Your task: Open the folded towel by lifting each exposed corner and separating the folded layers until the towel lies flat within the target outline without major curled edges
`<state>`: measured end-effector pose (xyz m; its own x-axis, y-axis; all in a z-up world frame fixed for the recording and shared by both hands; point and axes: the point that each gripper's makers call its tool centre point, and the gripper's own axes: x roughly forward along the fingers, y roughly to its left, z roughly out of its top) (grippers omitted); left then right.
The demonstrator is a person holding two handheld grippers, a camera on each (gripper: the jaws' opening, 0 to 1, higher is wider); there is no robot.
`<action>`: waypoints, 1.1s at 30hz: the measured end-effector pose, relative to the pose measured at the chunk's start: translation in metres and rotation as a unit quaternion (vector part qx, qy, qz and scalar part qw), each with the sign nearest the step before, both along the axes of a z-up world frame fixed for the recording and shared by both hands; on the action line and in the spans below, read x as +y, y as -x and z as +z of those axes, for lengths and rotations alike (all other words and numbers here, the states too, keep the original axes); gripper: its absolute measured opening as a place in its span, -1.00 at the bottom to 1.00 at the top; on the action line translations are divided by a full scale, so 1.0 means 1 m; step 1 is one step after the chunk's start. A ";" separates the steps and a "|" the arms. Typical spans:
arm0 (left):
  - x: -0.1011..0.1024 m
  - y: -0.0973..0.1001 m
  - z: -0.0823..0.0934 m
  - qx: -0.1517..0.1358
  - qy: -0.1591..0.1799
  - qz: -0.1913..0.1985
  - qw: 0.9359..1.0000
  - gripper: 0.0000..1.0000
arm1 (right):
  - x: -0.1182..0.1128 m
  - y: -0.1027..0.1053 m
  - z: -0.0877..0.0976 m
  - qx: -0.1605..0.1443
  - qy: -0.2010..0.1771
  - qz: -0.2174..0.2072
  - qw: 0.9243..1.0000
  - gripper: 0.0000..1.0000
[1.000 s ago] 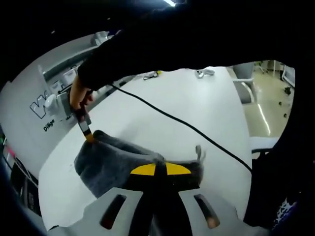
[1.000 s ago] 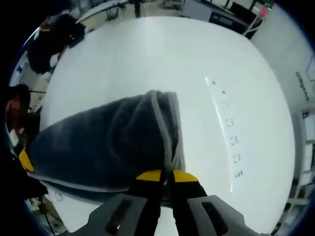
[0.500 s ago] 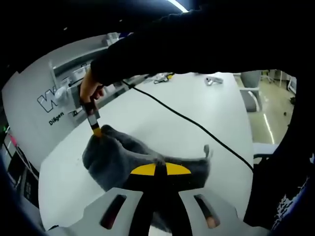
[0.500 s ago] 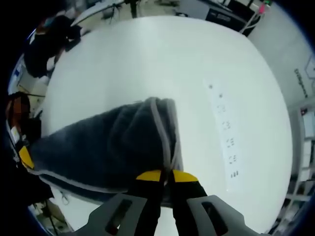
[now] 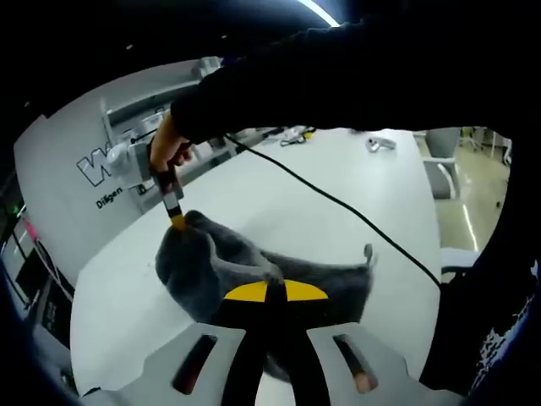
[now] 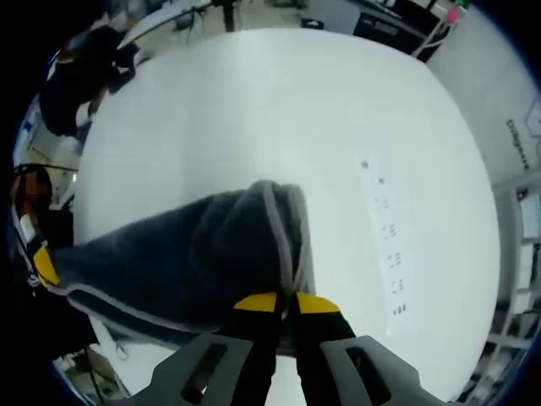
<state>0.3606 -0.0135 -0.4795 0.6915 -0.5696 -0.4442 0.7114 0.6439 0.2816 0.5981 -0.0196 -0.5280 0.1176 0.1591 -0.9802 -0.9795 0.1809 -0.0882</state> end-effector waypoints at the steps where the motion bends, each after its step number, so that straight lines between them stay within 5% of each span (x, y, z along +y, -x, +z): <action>1: 0.000 0.000 0.000 0.000 0.001 0.000 1.000 -0.97 | 0.001 -0.001 0.001 0.000 0.000 -0.002 1.000 -0.98; 19: 0.017 0.002 0.008 -0.014 0.020 0.012 1.000 -0.97 | 0.023 -0.003 0.010 0.002 0.022 -0.001 1.000 -0.99; 33: 0.049 0.005 0.008 -0.021 0.038 0.038 0.998 -0.97 | 0.053 -0.006 0.011 0.003 0.044 0.004 0.999 -0.99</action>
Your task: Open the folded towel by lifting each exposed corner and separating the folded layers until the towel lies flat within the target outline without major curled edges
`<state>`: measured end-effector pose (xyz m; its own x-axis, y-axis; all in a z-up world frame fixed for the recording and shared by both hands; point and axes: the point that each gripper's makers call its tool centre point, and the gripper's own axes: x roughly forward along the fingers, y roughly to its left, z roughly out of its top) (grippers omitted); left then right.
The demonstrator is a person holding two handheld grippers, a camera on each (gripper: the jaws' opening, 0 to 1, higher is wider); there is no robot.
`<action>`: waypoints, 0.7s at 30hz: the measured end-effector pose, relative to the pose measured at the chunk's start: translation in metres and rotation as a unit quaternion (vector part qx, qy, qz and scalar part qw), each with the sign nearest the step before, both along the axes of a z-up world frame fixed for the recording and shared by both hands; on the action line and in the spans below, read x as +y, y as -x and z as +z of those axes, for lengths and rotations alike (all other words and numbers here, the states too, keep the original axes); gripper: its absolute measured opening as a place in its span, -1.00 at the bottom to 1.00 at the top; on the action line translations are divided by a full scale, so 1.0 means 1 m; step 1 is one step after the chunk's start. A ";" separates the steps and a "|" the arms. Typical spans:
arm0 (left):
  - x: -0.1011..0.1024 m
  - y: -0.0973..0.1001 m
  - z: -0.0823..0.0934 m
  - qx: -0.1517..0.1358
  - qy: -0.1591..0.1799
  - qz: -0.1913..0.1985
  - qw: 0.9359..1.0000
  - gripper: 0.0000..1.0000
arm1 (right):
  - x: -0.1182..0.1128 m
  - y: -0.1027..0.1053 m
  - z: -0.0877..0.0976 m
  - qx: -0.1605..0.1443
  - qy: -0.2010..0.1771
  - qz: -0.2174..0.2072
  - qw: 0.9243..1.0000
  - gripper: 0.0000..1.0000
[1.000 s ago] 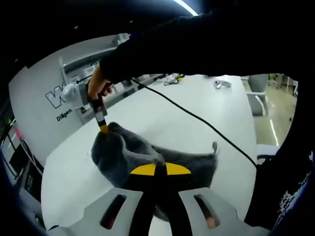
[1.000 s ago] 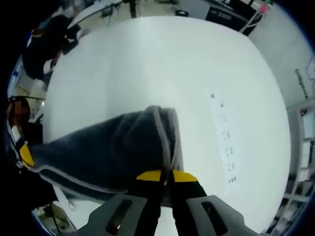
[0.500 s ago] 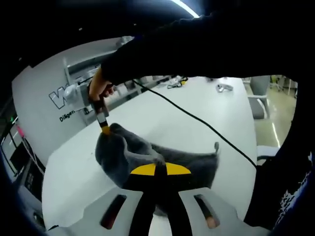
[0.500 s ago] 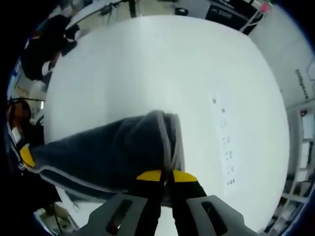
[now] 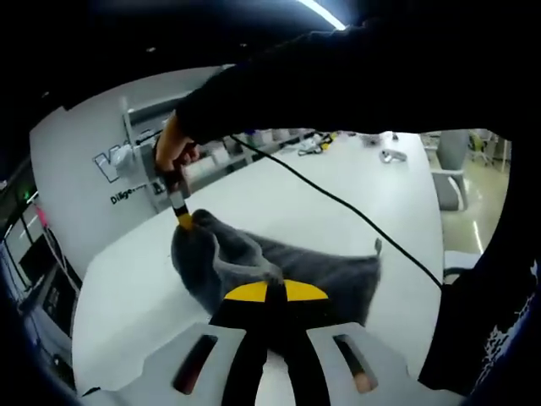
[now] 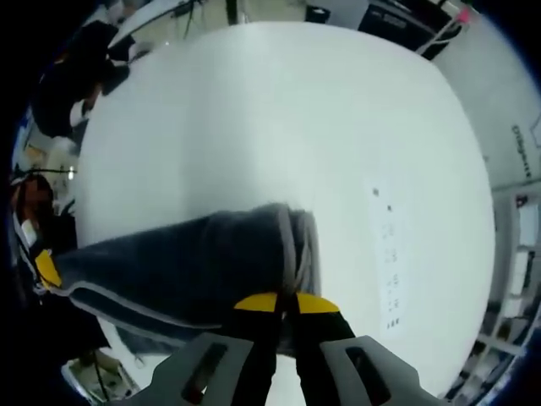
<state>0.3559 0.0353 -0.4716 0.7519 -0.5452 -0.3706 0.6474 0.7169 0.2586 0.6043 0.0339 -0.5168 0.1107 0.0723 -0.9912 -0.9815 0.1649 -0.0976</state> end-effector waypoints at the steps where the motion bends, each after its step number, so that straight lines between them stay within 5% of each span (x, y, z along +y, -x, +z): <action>1: 0.002 0.000 0.000 0.000 0.002 0.002 1.000 -0.97 | 0.003 -0.001 0.000 0.001 0.002 0.001 1.000 -0.99; 21: 0.018 -0.002 0.001 -0.003 0.039 0.049 0.998 -0.97 | 0.039 0.004 -0.007 0.012 0.027 0.004 1.000 -0.99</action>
<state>0.3583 0.0530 -0.4702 0.8049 -0.4964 -0.3252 0.5723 0.7943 0.2038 0.6005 0.0731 -0.5241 0.0860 0.0196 -0.9961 -0.9850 0.1519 -0.0820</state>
